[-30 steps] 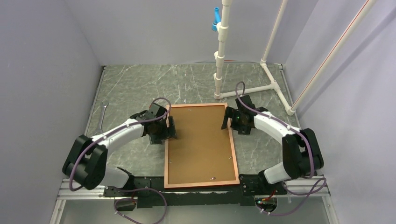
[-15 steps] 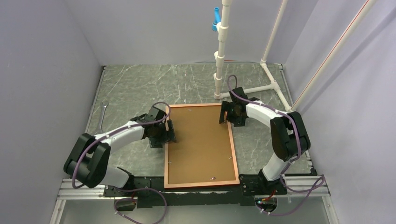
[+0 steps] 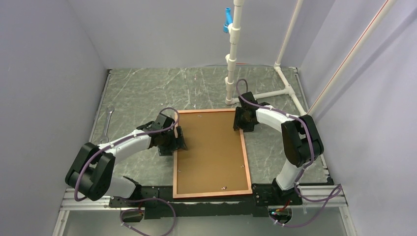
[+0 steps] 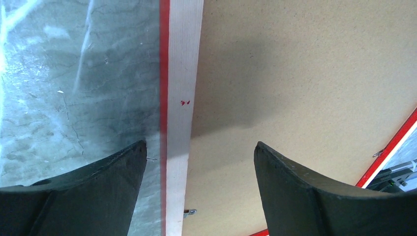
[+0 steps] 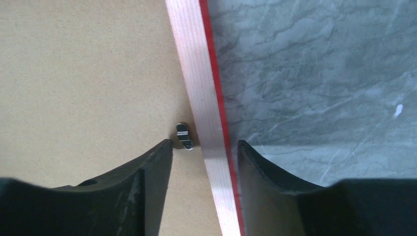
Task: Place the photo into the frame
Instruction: Install the photo frame at the center of the board.
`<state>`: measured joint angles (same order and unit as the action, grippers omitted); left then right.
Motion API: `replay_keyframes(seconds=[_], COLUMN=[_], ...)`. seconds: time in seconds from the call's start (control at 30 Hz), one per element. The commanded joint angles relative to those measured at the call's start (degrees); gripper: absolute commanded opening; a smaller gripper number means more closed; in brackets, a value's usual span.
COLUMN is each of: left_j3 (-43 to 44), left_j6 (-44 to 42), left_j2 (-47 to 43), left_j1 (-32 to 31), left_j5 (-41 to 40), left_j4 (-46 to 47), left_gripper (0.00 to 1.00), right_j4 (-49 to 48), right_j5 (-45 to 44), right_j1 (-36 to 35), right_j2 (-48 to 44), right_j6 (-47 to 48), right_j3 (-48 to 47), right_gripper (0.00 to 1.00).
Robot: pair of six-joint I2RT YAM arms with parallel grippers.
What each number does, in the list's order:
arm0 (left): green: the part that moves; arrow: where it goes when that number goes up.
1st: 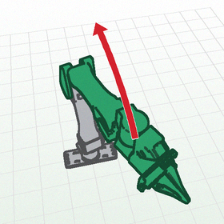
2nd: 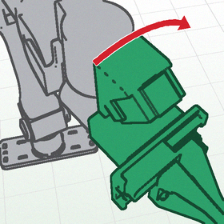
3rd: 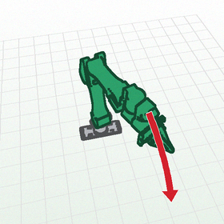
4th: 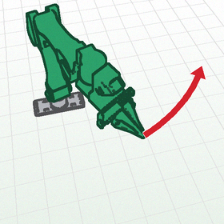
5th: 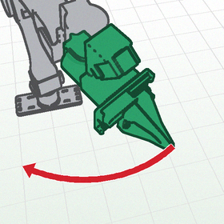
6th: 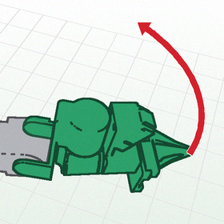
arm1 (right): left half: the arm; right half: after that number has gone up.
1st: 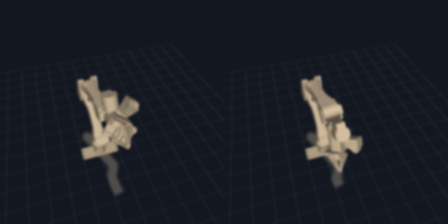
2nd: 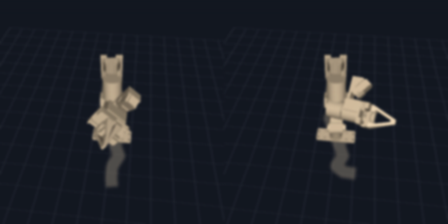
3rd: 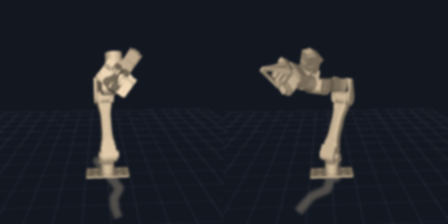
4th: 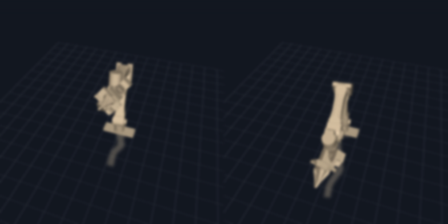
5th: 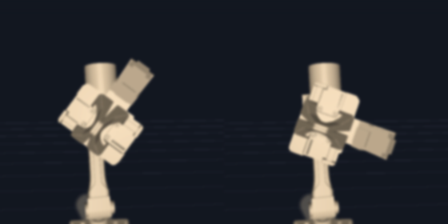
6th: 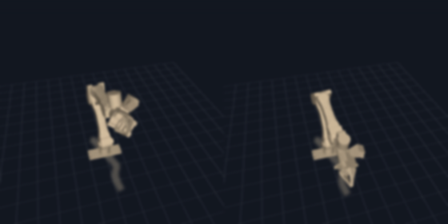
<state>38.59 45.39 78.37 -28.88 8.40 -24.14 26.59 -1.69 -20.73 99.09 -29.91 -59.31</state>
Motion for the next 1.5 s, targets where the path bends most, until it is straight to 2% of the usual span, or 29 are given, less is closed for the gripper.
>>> replay_keyframes(seconds=[0.0, 0.2, 0.47, 0.73, 0.77, 0.87, 0.97, 1.0, 1.07, 1.17, 1.47], left_j3=[-0.63, -0.24, -0.44, -0.38, -0.25, 0.8, 2.41, 3.15, 4.43, 6.67, 17.22], left_j6=[0.15, -0.12, -0.08, -0.87, -1.14, -2.01, -2.69, -2.98, -3.66, -5.02, -7.37], left_j2=[2.01, 3.54, 3.69, 1.57, 1.39, 1.34, 1.52, 1.66, 2.14, 3.63, 10.94], left_j1=[-0.73, -0.82, -0.89, -0.84, -0.79, -0.6, -0.22, -0.09, 0.26, 1.1, 2.66], left_j5=[0.43, -0.05, -0.55, -0.92, -1.07, -1.2, -1.6, -1.71, -1.64, -1.97, -6.46], left_j4=[1.82, 1.52, 1.41, 1.05, 0.83, -0.02, -1.37, -1.67, -2.03, -2.97, -5.78], left_gripper=[0.84, 0.84, 0.84, 0.85, 0.86, 0.87, 0.87, 0.87, 0.88, 0.88, 0.83], right_j4=[-1.28, -1.59, -1.4, -2.39, -2.45, -2.71, -2.57, -2.33, -2.04, -2.34, -3.47], right_j5=[-4.23, -4.68, -5.43, -2.74, -1.84, 0.6, 2.61, 3.58, 4.44, 5.55, 5.69], right_j1=[-0.46, -0.71, -0.71, -1.06, -1.06, -0.98, -0.95, -0.93, -0.92, -0.95, -0.93], right_j2=[2.42, 2.69, 2.29, -0.52, -1.34, -4.09, -6.66, -7.13, -7.95, -9.29, -12.64], right_j6=[-0.02, -0.24, -0.55, -0.24, -0.31, -0.75, -1.47, -1.66, -2.12, -2.47, -2.49], right_j3=[-1.65, -0.86, -0.33, 0.7, 0.58, 0.26, -0.13, -0.33, -0.39, 0.54, 6.58], right_gripper=[0.48, 0.36, 0.01, 0.0, 0.06, 0.44, 0.71, 0.77, 0.84, 0.91, 0.94])
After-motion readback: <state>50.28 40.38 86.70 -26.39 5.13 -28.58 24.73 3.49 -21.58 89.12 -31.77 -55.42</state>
